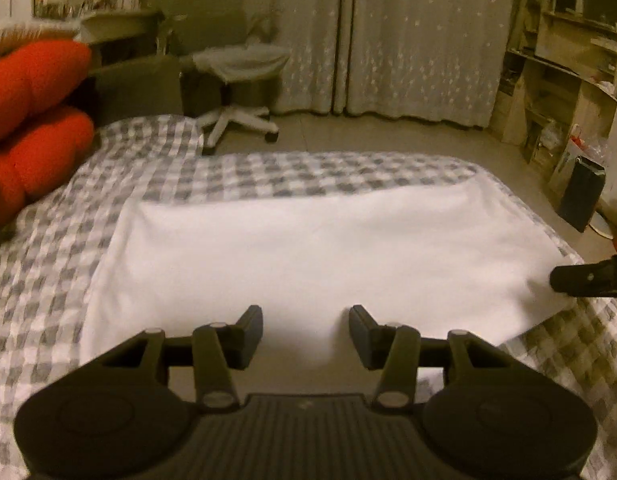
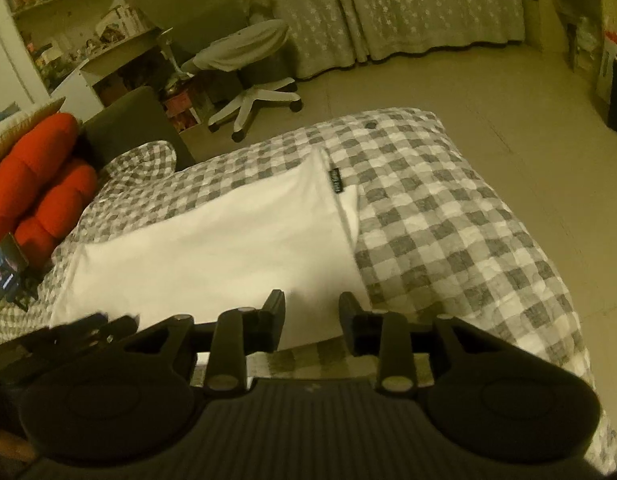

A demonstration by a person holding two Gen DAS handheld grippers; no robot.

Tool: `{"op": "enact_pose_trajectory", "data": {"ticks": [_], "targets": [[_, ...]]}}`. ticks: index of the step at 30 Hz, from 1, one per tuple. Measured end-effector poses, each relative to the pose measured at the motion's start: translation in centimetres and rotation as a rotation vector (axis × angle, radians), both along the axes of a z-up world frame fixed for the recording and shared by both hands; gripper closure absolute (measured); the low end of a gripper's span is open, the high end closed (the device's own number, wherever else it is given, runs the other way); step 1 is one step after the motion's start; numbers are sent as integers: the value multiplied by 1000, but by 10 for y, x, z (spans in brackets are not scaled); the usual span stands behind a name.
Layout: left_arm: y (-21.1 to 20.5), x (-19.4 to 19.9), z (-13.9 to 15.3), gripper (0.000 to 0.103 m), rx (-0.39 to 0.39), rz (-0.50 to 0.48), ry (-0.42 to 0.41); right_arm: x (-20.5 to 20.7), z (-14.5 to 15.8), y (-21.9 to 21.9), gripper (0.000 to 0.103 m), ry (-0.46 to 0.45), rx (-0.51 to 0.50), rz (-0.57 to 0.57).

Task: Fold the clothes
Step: 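Move the right gripper to the tagged edge of the folded shirt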

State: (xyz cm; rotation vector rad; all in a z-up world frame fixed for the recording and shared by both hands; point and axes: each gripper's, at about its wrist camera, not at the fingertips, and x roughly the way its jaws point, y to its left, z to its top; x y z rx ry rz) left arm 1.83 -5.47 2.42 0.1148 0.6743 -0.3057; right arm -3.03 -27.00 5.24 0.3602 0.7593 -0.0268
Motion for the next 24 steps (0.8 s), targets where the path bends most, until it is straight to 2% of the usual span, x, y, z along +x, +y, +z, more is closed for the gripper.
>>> {"op": "enact_pose_trajectory", "data": {"ticks": [3,5,10,15,19,24], "targets": [[-18,-9,-9,55,63,-17,-48,3,-1,4,67,6,-5,19],[-21,-14,-10,55,72,-12,-63,2,-2,3,66,11,11,32],[-12,-9,-5,56,8,-8,-18,-1,0,3,66,-6,44,73],[0,-1,-3,56,-26,34,4,1,2,17,65,-20,4,129],[16,7,-2,59,-92,85,35,3,-1,21,64,-8,-34,131],[26,12,0,64,-135,122,64,3,-1,24,64,-20,-71,141]]}}
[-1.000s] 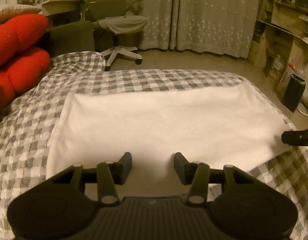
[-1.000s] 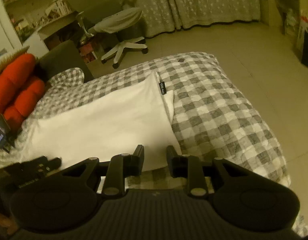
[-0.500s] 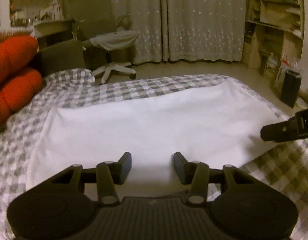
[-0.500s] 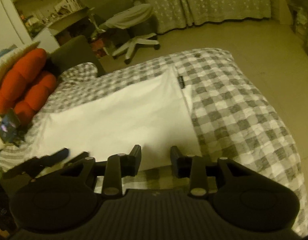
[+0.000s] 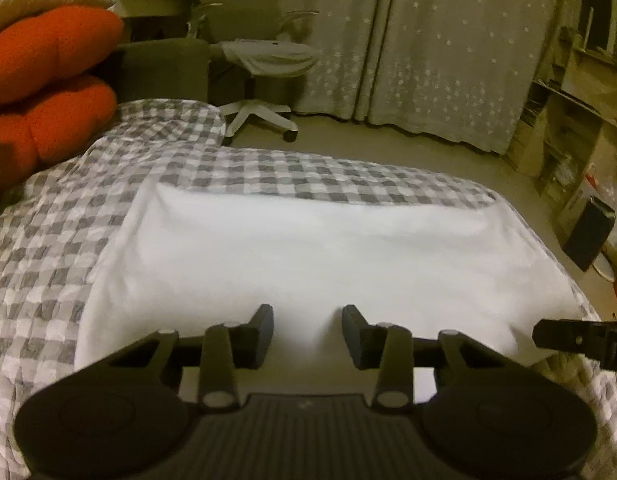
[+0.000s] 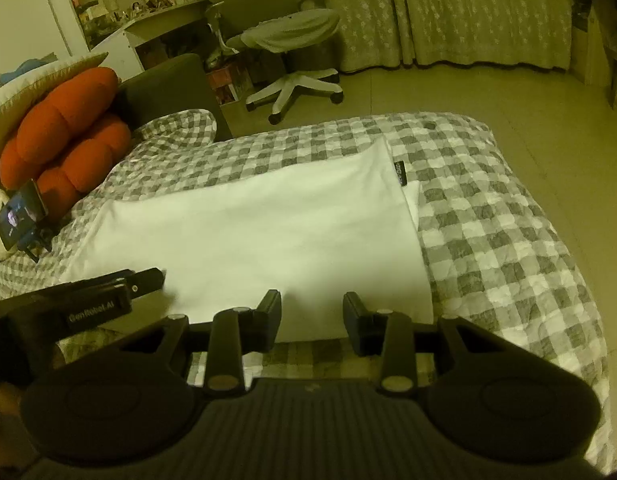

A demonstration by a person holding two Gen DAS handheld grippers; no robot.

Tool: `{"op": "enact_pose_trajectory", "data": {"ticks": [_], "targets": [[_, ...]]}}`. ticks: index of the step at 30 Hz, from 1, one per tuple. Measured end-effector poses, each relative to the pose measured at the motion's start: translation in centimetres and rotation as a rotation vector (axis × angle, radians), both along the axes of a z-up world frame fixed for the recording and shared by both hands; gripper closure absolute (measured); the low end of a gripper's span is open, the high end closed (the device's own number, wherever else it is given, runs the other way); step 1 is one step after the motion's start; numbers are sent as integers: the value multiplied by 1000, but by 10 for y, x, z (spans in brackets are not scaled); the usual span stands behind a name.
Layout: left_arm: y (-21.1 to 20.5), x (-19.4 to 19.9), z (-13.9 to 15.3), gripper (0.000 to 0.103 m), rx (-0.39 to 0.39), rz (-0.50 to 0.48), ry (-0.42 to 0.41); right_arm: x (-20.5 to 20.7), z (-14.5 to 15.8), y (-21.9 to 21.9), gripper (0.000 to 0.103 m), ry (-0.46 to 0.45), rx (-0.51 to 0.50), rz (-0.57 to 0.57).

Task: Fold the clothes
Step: 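Move the right gripper to the tagged edge of the folded shirt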

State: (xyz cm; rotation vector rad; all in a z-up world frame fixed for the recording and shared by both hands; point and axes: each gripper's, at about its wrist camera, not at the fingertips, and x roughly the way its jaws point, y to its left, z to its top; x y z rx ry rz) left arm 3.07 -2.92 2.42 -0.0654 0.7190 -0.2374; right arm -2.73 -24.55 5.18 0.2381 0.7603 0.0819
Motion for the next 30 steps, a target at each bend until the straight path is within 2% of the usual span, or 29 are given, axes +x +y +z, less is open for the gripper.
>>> {"op": "enact_pose_trajectory", "data": {"ticks": [4,6,10,16,23,26,30], "targets": [[16,9,4,64,-33,54,17,3,-1,6,63,-1,-28,9],[27,16,4,70,-67,74,38,4,-1,6,63,-1,-31,7],[35,17,4,72,-120,90,65,4,-1,8,63,-16,-45,3],[25,14,3,72,-64,79,45,10,-1,26,63,-49,-91,43],[27,16,2,71,-65,75,51,38,-5,59,62,-60,46,178],[26,16,2,71,-61,71,52,51,-13,71,62,-47,0,195],[28,17,4,71,-59,65,60,63,-19,77,71,-36,-55,197]]}}
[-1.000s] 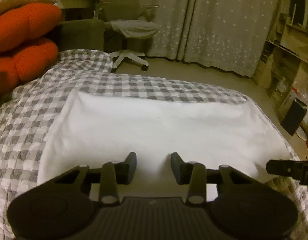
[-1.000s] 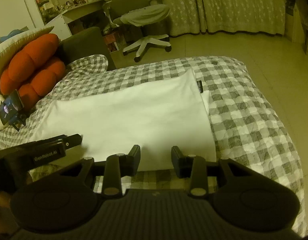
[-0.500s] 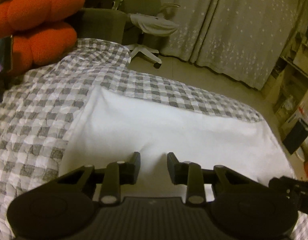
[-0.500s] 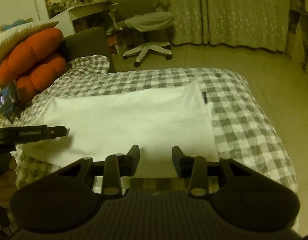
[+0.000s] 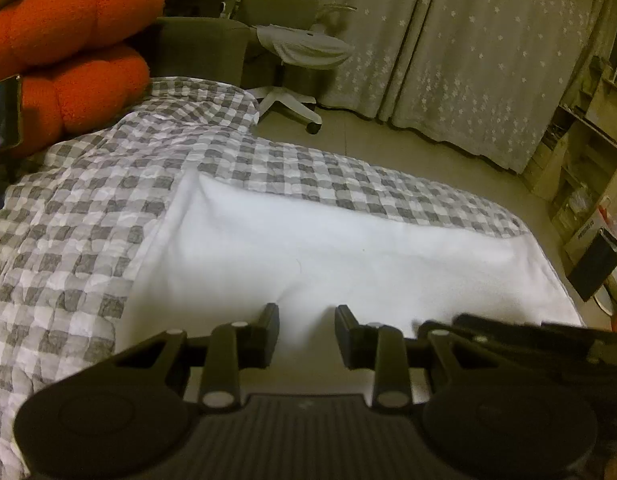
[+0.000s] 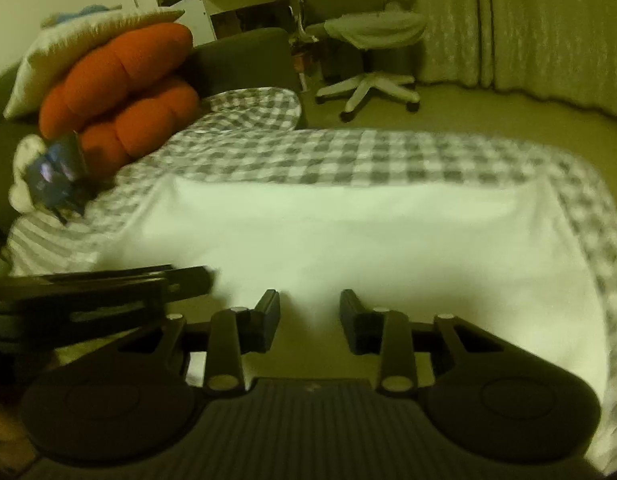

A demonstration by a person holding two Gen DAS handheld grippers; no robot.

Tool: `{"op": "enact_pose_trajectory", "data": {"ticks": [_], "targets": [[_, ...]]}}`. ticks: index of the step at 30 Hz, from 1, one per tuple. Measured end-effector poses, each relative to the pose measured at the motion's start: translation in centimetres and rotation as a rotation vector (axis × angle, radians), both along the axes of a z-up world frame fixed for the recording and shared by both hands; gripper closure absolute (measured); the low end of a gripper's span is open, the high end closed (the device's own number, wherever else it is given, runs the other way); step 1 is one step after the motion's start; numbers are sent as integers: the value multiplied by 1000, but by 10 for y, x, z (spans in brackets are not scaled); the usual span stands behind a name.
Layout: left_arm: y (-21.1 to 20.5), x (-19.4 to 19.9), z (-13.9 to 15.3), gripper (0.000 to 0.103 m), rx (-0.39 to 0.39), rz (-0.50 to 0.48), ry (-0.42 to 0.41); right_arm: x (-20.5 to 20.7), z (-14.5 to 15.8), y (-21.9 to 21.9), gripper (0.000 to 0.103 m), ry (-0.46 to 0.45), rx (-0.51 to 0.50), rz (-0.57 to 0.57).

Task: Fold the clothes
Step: 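Move the right gripper to the tagged edge of the folded shirt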

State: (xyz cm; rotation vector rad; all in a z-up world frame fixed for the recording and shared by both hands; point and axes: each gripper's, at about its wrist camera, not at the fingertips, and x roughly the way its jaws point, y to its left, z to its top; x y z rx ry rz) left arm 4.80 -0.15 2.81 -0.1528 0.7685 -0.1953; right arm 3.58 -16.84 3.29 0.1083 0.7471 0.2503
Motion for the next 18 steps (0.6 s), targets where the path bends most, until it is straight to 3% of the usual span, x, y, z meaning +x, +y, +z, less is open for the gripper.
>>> {"op": "enact_pose_trajectory", "data": {"ticks": [4,6,13,14,15,18], "targets": [[11,3,5,69,-21,32,4,0,1,-5,73,-19,-61,-25],[18,5,6,68,1,76,-7,1,3,-13,73,-16,-41,-50],[41,14,3,74,-49,113,33,3,1,-42,75,9,29,-137],[42,14,4,75,-52,115,37,3,3,-46,74,7,29,-160],[44,14,5,76,-55,116,41,3,4,-51,66,5,28,-182],[45,12,9,76,-17,128,21,4,6,-61,65,0,-51,-253]]}}
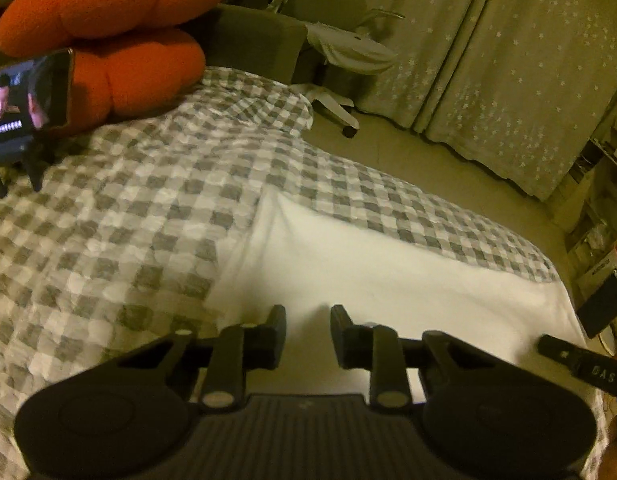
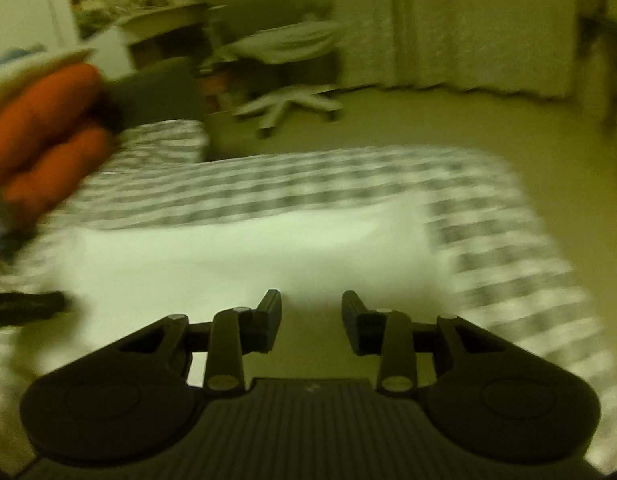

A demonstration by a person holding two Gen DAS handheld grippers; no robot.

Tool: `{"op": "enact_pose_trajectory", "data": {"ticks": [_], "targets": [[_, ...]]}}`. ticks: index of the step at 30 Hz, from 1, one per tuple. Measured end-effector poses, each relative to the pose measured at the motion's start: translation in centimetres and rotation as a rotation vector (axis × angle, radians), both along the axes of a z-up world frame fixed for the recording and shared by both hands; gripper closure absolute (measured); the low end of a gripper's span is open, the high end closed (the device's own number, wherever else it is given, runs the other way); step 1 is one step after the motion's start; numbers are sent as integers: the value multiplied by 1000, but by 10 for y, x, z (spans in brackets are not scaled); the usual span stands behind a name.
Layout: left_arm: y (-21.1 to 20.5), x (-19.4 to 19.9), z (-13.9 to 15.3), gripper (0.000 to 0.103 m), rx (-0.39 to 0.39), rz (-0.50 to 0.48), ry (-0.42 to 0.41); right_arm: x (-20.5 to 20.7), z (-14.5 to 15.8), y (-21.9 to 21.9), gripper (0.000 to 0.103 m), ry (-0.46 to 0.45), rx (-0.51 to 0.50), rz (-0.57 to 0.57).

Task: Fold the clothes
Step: 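Move the right gripper to the tagged edge of the folded shirt, then roll the right gripper and close it on the shirt edge by the tag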

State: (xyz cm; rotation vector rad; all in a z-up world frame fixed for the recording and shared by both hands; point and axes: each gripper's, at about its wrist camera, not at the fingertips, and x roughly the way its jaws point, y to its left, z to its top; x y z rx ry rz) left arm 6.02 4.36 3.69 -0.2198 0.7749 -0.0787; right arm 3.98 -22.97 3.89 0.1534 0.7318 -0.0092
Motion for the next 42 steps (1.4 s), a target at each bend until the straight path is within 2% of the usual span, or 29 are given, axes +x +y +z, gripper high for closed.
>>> {"op": "enact_pose_trajectory", "data": {"ticks": [2,4,6,9,12,16,19,21,25,27,31,35,38,42], "targets": [[2,1,1,79,36,10,-7,0,-1,-11,69,5,26,-20],[6,3,1,83,28,19,5,0,0,-22,70,5,57,-45],[8,2,0,90,34,20,9,-1,1,-27,69,-1,33,-97],[10,2,1,91,38,20,14,-1,0,-30,69,-2,-10,-116],[11,2,2,94,35,21,21,0,-4,-37,60,24,-82,-191],[17,3,5,96,17,24,17,-10,0,-40,60,7,-79,-202],[20,2,12,95,49,47,-19,-27,8,-42,57,-26,-70,-205],[25,3,15,85,86,91,-35,-42,10,-46,56,-39,-34,-210],[34,8,13,85,58,109,-7,-63,8,-51,52,-25,123,-209],[34,9,13,85,59,108,-4,-72,2,-55,46,4,215,-201],[32,8,17,85,57,106,-16,-86,-2,-63,39,18,325,-240],[30,6,17,84,52,99,-18,-84,-10,-71,39,62,523,-214],[23,3,14,84,64,80,-21,-78,-11,-70,38,63,548,-253],[9,-2,13,84,83,35,-39,-72,-7,-59,31,17,540,-321]]}}
